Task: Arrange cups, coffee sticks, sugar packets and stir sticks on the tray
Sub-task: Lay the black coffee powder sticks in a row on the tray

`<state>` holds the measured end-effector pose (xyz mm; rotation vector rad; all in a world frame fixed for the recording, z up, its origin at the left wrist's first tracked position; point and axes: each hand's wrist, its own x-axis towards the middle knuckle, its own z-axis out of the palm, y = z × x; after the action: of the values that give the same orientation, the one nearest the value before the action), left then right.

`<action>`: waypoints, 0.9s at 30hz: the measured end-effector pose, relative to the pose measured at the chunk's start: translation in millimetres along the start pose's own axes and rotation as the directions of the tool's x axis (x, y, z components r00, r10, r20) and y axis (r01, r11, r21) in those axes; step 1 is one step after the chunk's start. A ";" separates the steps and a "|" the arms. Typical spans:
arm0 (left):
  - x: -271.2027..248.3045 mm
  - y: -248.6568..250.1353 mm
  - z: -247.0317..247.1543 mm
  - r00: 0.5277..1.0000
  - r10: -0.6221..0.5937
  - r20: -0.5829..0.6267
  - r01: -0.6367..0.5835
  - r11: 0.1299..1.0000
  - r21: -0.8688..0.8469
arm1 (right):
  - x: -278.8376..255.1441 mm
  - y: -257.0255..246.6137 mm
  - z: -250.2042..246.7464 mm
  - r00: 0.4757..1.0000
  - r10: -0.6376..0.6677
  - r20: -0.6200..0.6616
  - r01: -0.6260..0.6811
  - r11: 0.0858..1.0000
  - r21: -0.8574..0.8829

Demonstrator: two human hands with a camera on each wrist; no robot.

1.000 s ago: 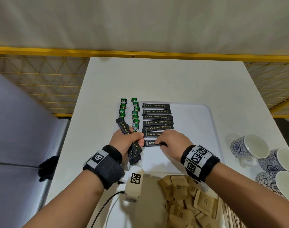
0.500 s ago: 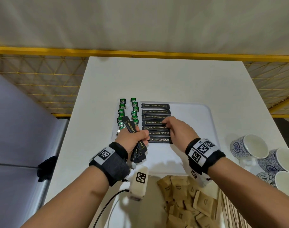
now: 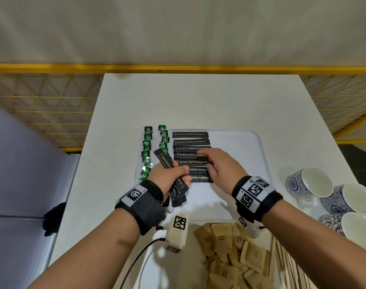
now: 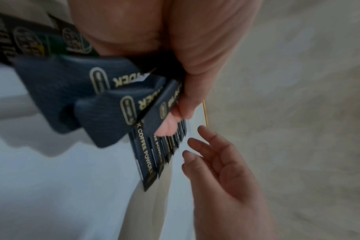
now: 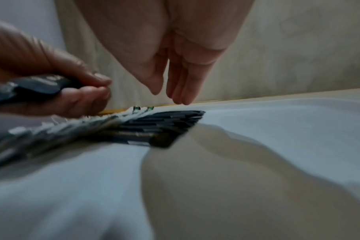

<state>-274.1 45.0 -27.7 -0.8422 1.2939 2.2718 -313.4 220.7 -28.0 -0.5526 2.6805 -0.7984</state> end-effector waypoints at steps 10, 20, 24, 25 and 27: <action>-32.2 -0.2 4.5 0.987 -0.066 0.145 0.004 0.920 0.392 | -0.3 -44.9 -2.5 0.980 0.169 0.109 -0.200 0.763 0.614; -37.4 10.7 -32.0 1.000 0.019 0.004 -0.019 0.950 0.313 | -15.4 -23.2 -16.2 0.898 0.429 0.096 -0.302 0.444 0.844; -37.1 11.4 -38.7 0.996 0.064 -0.065 -0.043 0.957 0.286 | -28.7 -9.1 -12.8 0.908 0.351 0.229 -0.402 0.574 0.713; -36.5 11.0 -38.0 0.993 0.078 -0.084 -0.051 0.958 0.283 | -31.1 -7.0 -11.9 0.905 0.337 0.261 -0.420 0.602 0.679; -35.0 10.8 -36.7 0.985 0.115 -0.132 -0.075 0.958 0.277 | -34.4 -2.6 -10.5 0.895 0.339 0.290 -0.444 0.621 0.646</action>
<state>-243.3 6.4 -11.8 -0.8767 1.7000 2.0673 -286.2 238.5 -12.5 0.1730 1.9960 -1.4515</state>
